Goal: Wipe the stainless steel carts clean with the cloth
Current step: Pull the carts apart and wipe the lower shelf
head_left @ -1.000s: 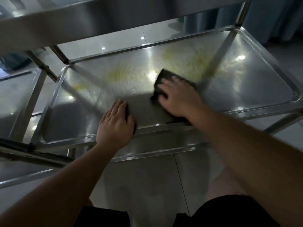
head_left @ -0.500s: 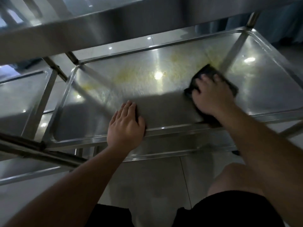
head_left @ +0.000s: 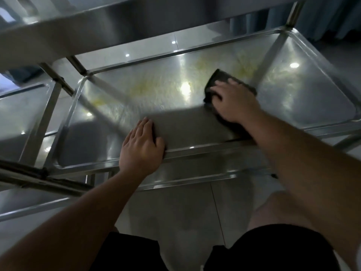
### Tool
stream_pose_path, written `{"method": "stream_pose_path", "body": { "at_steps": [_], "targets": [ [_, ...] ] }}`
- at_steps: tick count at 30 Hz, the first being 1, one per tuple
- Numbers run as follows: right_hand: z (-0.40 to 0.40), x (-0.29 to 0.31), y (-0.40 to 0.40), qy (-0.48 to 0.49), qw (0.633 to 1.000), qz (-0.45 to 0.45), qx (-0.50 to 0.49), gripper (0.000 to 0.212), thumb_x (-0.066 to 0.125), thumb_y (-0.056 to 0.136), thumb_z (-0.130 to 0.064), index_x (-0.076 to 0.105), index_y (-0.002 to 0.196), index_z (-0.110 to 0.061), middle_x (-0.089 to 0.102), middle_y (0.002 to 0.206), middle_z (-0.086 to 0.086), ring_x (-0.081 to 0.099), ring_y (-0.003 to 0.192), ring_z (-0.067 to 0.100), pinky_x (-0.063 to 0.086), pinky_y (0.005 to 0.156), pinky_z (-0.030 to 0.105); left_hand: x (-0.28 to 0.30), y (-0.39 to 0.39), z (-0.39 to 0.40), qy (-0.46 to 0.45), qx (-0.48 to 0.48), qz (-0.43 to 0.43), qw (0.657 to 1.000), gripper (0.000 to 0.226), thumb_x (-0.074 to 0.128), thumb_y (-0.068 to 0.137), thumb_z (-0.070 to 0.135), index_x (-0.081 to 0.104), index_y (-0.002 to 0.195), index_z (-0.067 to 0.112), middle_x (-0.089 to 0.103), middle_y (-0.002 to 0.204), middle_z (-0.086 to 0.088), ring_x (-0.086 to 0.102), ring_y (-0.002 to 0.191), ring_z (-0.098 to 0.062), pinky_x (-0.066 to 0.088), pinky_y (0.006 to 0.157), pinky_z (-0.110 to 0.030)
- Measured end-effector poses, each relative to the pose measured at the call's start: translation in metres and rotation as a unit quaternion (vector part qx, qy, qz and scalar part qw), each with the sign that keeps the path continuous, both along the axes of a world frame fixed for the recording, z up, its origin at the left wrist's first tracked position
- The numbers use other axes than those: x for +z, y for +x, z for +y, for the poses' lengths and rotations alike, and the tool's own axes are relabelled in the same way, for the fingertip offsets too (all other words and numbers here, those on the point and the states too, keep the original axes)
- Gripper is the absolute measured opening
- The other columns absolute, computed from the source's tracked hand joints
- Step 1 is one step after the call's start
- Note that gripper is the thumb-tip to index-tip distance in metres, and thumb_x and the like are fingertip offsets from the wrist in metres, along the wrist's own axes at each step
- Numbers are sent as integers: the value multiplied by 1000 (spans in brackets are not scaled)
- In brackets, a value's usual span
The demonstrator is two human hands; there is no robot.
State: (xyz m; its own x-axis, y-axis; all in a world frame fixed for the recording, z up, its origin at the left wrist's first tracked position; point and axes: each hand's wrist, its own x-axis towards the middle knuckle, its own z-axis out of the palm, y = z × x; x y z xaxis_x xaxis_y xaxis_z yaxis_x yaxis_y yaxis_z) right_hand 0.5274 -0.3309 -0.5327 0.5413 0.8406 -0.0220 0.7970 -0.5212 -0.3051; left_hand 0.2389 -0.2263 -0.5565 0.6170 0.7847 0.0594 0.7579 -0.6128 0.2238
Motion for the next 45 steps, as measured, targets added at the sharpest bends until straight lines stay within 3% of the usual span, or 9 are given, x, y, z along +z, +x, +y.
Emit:
{"method": "stream_pose_path", "body": {
  "at_steps": [6, 11, 16, 21, 23, 30, 34, 41, 45],
  "targets": [
    [-113, 11, 136, -21, 984, -15, -175, 64, 27, 98, -53, 49, 152, -26, 43, 162, 9, 36, 149, 40, 27, 124, 56, 0, 0, -1, 7, 6, -8, 1000, 78, 31, 99, 57, 31, 167, 20, 27, 175, 0, 21, 161, -15, 14, 130, -35],
    [-133, 7, 149, -37, 978, -15, -205, 65, 24, 99, -49, 46, 152, -20, 40, 162, 11, 32, 149, 42, 23, 124, 60, 3, 0, -2, 1, 3, -9, 1000, 79, 30, 96, 55, 32, 166, 20, 26, 175, 1, 21, 162, -15, 17, 132, -39],
    [-180, -13, 101, -23, 972, -3, -233, 75, 27, 96, -61, 44, 155, -18, 32, 169, 11, 27, 155, 36, 17, 129, 52, 5, 2, -3, -3, 9, -22, 1000, 77, 31, 96, 53, 33, 165, 20, 28, 175, 1, 22, 161, -15, 16, 132, -39],
    [-179, -16, 11, 53, 966, -88, -236, 66, 38, 96, -57, 70, 126, -7, 65, 140, 19, 59, 128, 41, 43, 113, 52, 3, 4, -2, -5, 6, -12, 1000, 79, 31, 95, 54, 30, 167, 21, 24, 176, 2, 18, 162, -14, 13, 132, -37],
    [-149, -11, -38, 88, 972, -103, -194, 57, 44, 96, -52, 73, 118, -8, 70, 131, 16, 62, 118, 41, 47, 104, 50, 3, 4, -2, -6, 8, -13, 1000, 79, 31, 94, 54, 31, 166, 20, 25, 176, 2, 19, 162, -14, 13, 132, -37],
    [-56, -23, -180, 166, 984, -68, 17, 43, 57, 95, -50, 77, 115, -18, 73, 130, 0, 60, 131, 28, 43, 110, 45, 2, 0, 0, -8, -6, -6, 1000, 83, 30, 93, 57, 30, 166, 18, 24, 176, -1, 19, 162, -16, 13, 132, -38],
    [-95, -23, -123, 175, 980, -95, 11, 41, 58, 92, -47, 79, 112, -17, 75, 127, 0, 66, 124, 29, 50, 104, 44, 1, 0, 2, -12, -5, -4, 1000, 81, 31, 93, 56, 30, 166, 20, 23, 176, 2, 17, 162, -13, 13, 132, -37],
    [-213, -1, 44, 47, 961, -90, -258, 64, 36, 96, -54, 64, 132, -10, 66, 129, 24, 60, 119, 45, 51, 100, 54, 3, 0, 0, -16, -8, -7, 1000, 81, 28, 94, 54, 29, 167, 19, 23, 176, 0, 16, 163, -15, 11, 132, -38],
    [-195, 8, 43, 18, 950, -72, -304, 53, 31, 100, -48, 62, 109, -6, 66, 112, 26, 58, 114, 46, 50, 99, 57, 2, 0, 2, -16, -9, -10, 1000, 83, 26, 92, 56, 29, 166, 18, 24, 176, -1, 17, 163, -17, 12, 132, -39]
  ]
}}
